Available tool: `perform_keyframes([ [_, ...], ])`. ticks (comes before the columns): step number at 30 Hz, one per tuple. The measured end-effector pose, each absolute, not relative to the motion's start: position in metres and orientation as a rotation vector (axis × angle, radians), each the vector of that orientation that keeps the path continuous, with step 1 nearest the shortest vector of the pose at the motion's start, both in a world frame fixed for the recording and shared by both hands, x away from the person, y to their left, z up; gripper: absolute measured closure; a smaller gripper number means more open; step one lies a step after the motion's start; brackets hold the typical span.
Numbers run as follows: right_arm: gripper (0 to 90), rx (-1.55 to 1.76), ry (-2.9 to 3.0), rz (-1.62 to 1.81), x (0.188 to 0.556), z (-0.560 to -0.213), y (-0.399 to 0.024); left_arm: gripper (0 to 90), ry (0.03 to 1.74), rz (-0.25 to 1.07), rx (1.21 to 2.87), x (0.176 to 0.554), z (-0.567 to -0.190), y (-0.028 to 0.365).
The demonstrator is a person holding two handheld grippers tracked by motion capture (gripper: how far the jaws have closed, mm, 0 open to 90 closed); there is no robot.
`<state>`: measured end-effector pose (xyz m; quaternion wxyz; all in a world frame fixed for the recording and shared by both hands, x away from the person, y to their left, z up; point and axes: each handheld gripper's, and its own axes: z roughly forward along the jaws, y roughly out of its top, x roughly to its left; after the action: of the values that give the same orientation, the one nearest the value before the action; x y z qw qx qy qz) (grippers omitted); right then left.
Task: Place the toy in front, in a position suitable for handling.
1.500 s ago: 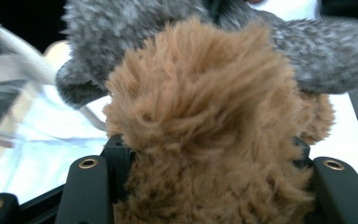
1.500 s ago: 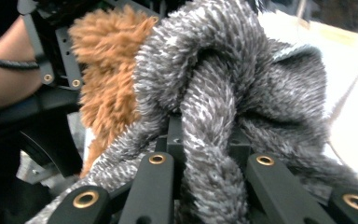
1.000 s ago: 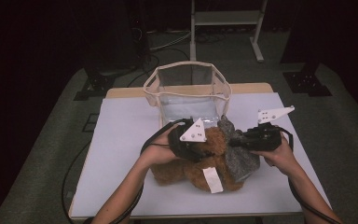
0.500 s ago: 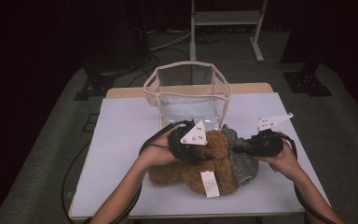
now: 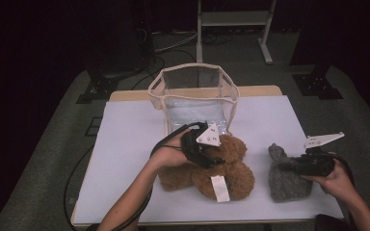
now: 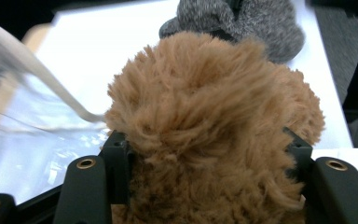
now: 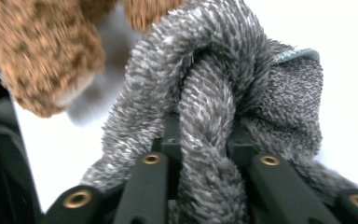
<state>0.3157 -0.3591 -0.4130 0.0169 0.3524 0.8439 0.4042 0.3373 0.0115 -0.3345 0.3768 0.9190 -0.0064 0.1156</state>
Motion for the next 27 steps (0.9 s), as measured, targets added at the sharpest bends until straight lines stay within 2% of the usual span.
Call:
perform_keyframes([
  [4,50.7,1.107,2.661,1.176,0.321,-0.429,-0.353,34.4,-0.062,0.261,2.351,0.337,-0.343,0.0],
  [7,44.0,1.091,2.622,1.241,0.322,-0.417,-0.352,25.6,-0.061,0.263,2.354,0.337,-0.341,-0.001],
  [14,37.2,0.94,2.618,1.35,0.32,-0.393,-0.329,12.4,-0.05,0.239,2.313,0.333,-0.334,0.013],
  [19,32.4,0.817,2.637,1.442,0.316,-0.382,-0.302,9.3,-0.021,0.271,2.291,0.329,-0.327,0.035],
  [27,27.0,0.609,2.653,1.521,0.301,-0.371,-0.259,9.1,0.031,0.276,2.257,0.321,-0.333,0.072],
])
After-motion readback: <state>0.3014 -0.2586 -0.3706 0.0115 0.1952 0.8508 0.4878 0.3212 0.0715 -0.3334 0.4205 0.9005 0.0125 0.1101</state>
